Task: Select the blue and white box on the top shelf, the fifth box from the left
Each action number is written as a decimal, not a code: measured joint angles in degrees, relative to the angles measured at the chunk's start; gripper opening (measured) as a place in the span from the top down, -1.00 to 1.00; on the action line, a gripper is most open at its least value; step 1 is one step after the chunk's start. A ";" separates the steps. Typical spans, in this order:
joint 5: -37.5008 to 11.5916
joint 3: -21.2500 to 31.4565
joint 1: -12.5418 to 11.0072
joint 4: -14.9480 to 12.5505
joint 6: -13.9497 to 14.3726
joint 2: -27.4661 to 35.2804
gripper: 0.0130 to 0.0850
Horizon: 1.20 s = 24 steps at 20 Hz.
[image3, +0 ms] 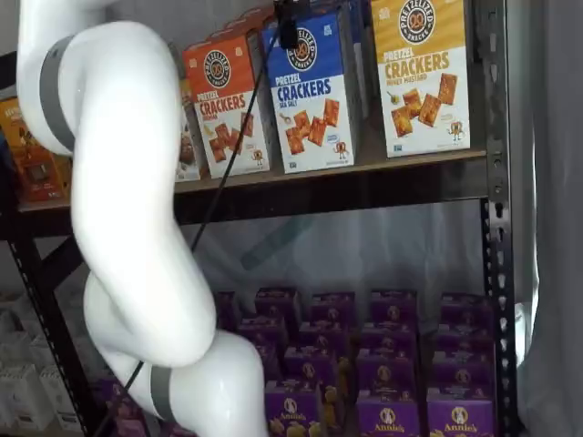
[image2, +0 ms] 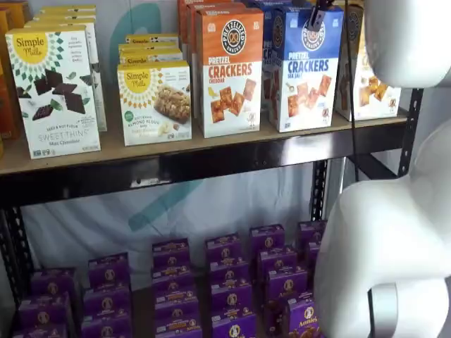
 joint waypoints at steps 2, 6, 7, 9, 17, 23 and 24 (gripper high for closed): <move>-0.41 0.32 0.21 -0.49 -0.09 0.29 -1.00; -0.09 0.28 0.54 -1.35 -0.12 0.87 -1.00; 0.07 0.28 0.63 -1.57 -0.11 0.96 -1.00; 0.93 -0.10 0.81 -2.09 -0.05 1.31 -1.00; 5.31 -1.85 1.03 -3.37 0.11 2.20 -1.00; 6.07 -1.28 1.09 -3.19 0.26 1.69 -1.00; 6.09 -1.19 1.12 -3.10 0.32 1.62 -1.00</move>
